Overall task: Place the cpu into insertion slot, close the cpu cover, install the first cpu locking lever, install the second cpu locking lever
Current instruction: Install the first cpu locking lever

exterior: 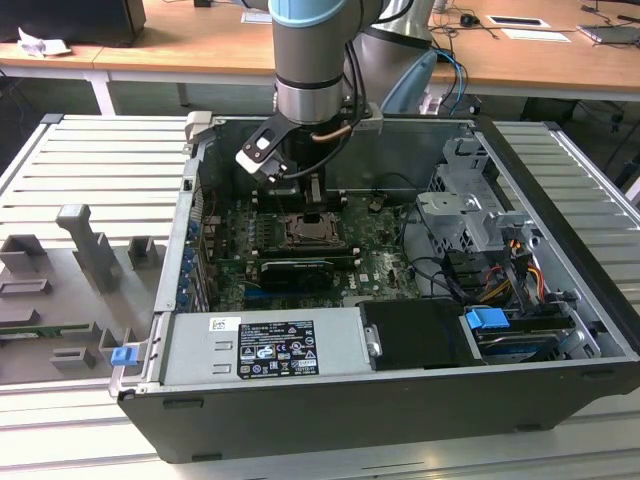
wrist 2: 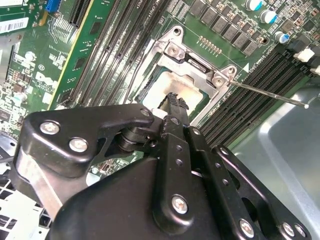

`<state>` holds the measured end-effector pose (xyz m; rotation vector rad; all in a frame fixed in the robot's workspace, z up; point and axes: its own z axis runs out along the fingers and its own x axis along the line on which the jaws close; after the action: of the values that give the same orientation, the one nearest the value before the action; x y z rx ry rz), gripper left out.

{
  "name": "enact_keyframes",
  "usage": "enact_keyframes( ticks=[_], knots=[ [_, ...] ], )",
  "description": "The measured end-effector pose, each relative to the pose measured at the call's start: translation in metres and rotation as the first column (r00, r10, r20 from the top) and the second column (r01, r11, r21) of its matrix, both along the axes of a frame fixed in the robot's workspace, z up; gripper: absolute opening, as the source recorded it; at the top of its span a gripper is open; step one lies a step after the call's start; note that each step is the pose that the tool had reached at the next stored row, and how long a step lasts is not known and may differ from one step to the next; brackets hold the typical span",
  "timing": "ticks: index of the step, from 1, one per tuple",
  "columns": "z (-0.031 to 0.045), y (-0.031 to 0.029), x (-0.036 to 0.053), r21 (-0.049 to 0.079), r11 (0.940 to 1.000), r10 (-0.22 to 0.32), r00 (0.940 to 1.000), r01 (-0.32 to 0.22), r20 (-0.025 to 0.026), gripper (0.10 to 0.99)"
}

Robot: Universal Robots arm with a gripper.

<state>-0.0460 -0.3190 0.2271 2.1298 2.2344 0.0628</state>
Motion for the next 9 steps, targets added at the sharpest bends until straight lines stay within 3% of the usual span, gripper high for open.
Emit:
enact_keyframes(
  ticks=[9],
  knots=[
    [0.0052,0.0,0.0,0.0,1.0,0.0,1.0,0.0,0.0,0.106]
  ],
)
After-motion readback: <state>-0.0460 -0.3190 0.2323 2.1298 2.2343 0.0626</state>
